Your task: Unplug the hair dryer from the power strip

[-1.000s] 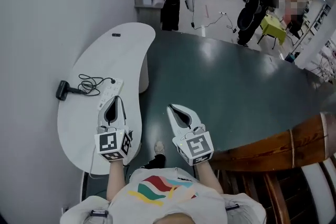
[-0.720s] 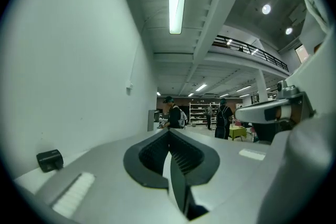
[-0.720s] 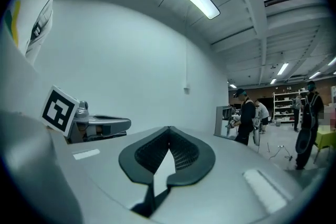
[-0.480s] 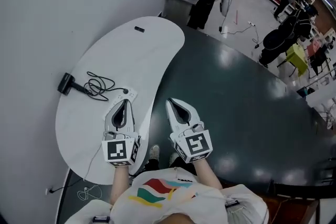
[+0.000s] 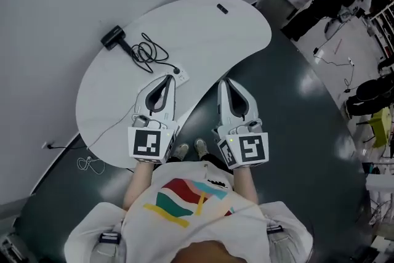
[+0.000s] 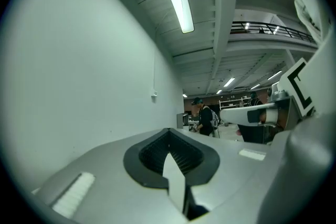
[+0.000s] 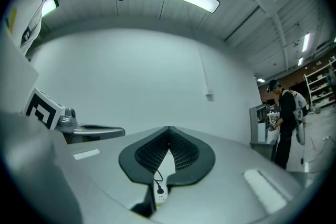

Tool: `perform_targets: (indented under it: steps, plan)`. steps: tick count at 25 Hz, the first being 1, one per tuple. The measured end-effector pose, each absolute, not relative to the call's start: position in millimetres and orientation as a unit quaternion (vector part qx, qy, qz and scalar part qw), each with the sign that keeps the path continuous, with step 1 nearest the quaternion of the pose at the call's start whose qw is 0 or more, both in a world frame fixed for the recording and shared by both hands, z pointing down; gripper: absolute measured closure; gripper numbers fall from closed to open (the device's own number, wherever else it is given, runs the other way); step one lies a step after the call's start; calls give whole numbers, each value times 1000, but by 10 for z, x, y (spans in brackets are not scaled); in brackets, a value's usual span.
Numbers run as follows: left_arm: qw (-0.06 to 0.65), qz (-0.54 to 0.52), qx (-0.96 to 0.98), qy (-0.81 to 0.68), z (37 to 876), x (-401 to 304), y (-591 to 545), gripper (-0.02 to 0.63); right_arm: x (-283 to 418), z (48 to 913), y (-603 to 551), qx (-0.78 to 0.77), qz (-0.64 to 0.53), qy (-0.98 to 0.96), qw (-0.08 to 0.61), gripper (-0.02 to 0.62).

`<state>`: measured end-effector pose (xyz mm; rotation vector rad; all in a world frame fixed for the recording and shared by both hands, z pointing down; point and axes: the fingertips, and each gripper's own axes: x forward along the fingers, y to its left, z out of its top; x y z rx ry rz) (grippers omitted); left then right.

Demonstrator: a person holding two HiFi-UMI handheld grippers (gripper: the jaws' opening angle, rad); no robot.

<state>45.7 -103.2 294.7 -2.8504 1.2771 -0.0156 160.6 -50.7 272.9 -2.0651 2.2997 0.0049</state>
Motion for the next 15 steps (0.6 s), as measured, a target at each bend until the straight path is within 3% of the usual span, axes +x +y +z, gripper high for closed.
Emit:
perform_targets:
  steps: [15]
  plan:
    - [41, 10, -875, 482, 2741, 404, -1219, 606, 1632, 2648, -738, -608, 21, 793, 12, 583]
